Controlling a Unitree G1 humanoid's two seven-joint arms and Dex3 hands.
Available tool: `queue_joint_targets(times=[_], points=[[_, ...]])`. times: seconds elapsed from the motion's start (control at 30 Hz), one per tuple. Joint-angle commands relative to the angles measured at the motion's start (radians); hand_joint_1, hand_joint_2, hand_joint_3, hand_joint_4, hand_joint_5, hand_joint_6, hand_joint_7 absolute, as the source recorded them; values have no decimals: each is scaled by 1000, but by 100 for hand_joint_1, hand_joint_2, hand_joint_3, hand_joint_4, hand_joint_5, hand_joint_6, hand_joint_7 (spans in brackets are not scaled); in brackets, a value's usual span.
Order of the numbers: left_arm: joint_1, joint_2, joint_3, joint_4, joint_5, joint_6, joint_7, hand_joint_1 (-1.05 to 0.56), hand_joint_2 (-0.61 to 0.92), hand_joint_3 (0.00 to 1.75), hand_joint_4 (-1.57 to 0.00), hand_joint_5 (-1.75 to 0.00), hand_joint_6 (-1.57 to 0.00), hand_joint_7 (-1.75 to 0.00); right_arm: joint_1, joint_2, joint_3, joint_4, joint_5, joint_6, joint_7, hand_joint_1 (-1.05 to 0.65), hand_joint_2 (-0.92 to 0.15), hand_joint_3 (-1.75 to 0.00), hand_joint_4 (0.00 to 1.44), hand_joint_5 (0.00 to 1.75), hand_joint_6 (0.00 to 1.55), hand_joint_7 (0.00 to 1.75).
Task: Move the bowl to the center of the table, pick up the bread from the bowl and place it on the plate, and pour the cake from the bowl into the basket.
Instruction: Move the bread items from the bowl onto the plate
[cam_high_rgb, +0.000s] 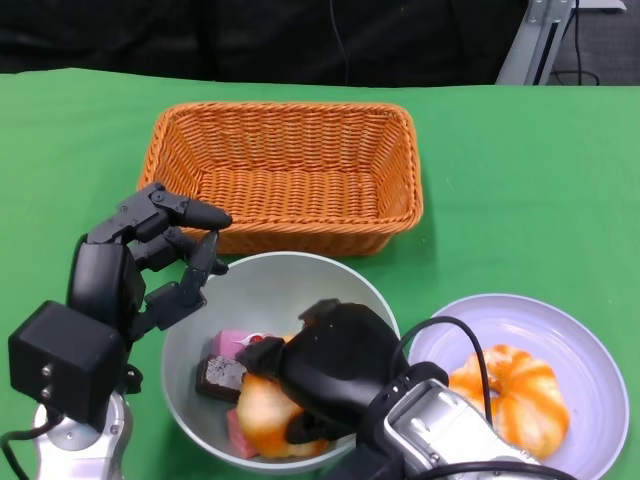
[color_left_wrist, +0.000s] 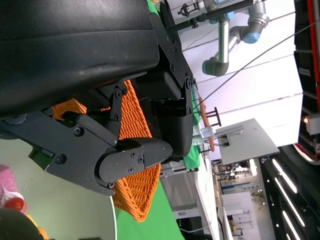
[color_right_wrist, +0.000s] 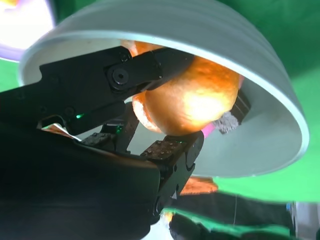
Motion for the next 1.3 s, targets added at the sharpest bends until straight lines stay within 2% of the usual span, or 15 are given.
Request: queue_joint_targets(times=[0.03, 0.17, 0.27, 0.4, 0.57, 0.7, 0.73, 1.03, 1.1, 1.13, 1.3], points=[[3, 7, 3, 1, -8, -13, 4, -28, 67, 84, -74, -143, -78, -114, 40, -13, 7, 99, 32, -29, -61, -41, -89, 0, 81, 111, 97, 3], [3, 8, 2, -1, -11, -9, 1, -28, 66, 85, -73, -142, -78, -113, 37, -15, -4, 139, 65, -63, -120, -41, -89, 0, 77, 123, 105, 3], [1, 9, 3, 4, -11, -11, 3, -26, 66, 86, -73, -143, -78, -113, 27, -22, -10, 143, 79, -70, -107, -41, -89, 0, 73, 129, 106, 2], [-1, 7, 4, 7, -16, -9, 4, -26, 66, 87, -73, -143, -78, -113, 22, -21, -27, 130, 112, -72, -87, -36, -83, 0, 72, 135, 106, 1], [-3, 6, 4, 11, -20, -10, 3, -26, 65, 88, -74, -142, -78, -113, 18, -23, -55, 97, 148, -73, -72, -32, -84, -1, 72, 127, 105, 0], [-1, 9, 3, 8, -18, -6, 1, -26, 66, 87, -74, -141, -78, -113, 20, -22, -89, 50, 193, -57, -22, -31, -85, 0, 81, 74, 101, 0], [-2, 10, 3, 10, -21, -8, -1, -26, 65, 87, -74, -141, -78, -113, 24, -22, -102, 38, 211, -57, -17, -30, -85, 0, 83, 69, 101, 1], [-9, 12, 8, 25, -52, -16, -23, -27, 68, 82, -76, -138, -80, -107, 71, -56, -199, -81, 336, -84, 17, -30, -91, -1, 87, 67, 111, 4], [-10, 15, 9, 29, -55, -19, -26, -28, 68, 80, -76, -138, -80, -106, 79, -64, -215, -104, 361, -96, 23, -29, -91, 0, 92, 60, 113, 3], [-8, 15, 9, 26, -53, -16, -24, -27, 68, 80, -76, -137, -80, -106, 86, -73, -230, -127, 379, -108, 23, -28, -91, 0, 92, 63, 113, 3], [-9, 15, 11, 27, -66, -10, -33, -26, 69, 79, -76, -137, -80, -104, 107, -97, -275, -200, 407, -137, 13, -28, -91, 0, 76, 125, 118, 3]])
